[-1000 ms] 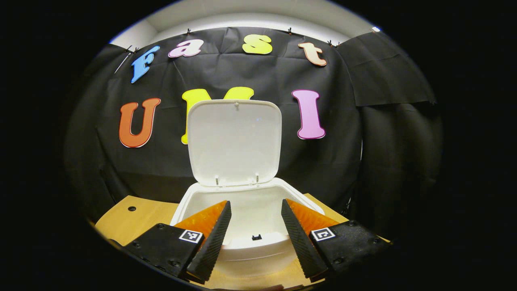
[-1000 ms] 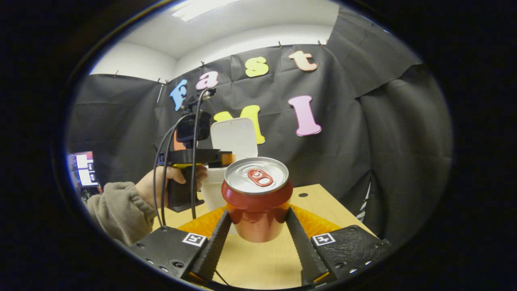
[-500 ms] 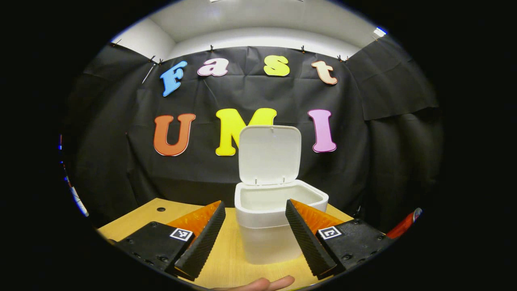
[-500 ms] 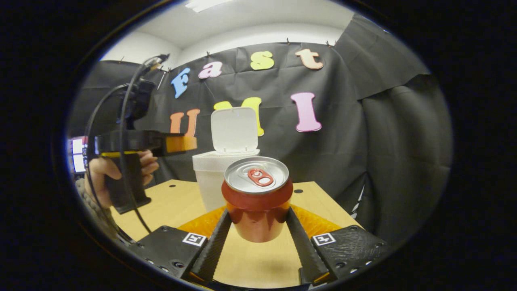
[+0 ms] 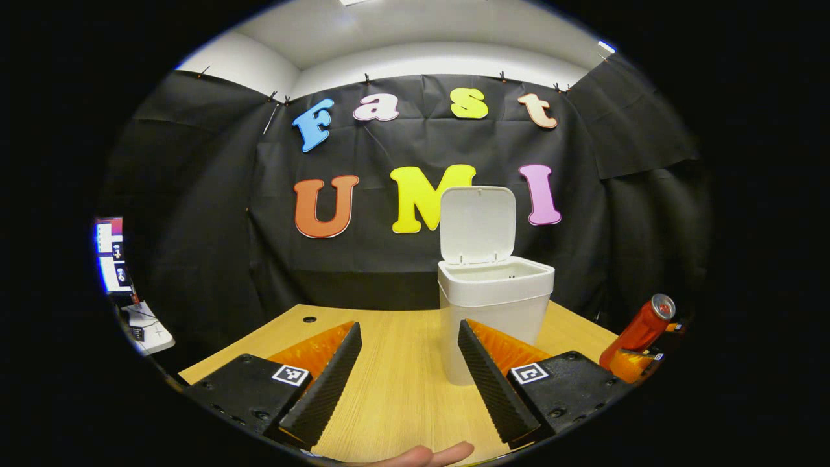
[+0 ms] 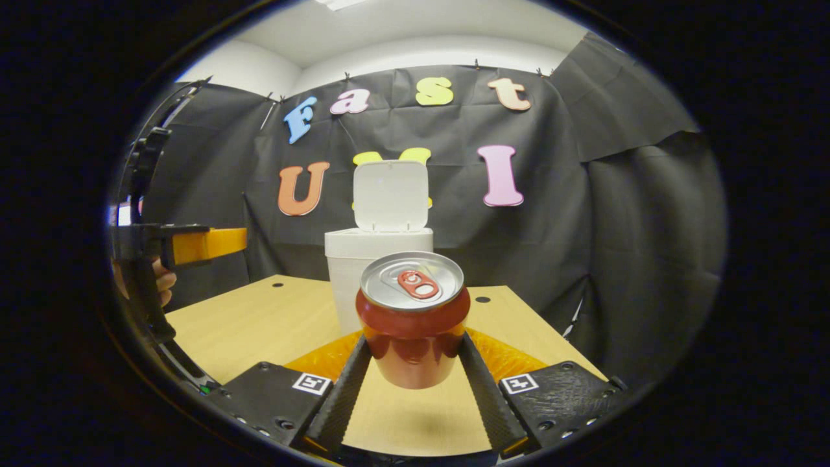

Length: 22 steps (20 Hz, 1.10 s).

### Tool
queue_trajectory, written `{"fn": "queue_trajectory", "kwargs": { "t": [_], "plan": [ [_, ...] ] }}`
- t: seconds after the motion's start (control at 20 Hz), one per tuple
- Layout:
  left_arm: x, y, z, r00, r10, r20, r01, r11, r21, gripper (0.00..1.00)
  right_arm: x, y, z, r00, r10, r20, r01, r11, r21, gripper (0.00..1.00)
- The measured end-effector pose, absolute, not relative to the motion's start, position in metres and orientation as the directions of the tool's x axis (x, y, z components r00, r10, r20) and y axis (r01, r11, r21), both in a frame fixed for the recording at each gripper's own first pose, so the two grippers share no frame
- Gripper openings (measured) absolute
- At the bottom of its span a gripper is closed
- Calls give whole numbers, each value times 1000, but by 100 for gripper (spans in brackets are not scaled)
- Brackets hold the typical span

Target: Press the lid of the desktop garbage bin to open it, pick up the crumpled paper on the desktop and throw it into the bin, then pick up the pop can on the desktop and drop it into the bin, and finally close the garbage bin lid.

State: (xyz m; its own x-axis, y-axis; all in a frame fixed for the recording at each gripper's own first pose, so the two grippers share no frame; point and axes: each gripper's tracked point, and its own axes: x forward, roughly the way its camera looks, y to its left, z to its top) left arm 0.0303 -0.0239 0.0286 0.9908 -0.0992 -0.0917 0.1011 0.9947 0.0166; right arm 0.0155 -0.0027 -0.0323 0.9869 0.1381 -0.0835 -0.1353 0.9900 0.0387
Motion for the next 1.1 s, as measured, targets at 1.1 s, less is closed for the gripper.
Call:
{"fn": "queue_trajectory", "kwargs": {
  "t": [1.1],
  "plan": [
    [2, 33, 21, 992, -111, -56, 111, 994, 5, 97, 54, 96, 125, 978, 201, 62, -197, 979, -57, 80]
  ]
}}
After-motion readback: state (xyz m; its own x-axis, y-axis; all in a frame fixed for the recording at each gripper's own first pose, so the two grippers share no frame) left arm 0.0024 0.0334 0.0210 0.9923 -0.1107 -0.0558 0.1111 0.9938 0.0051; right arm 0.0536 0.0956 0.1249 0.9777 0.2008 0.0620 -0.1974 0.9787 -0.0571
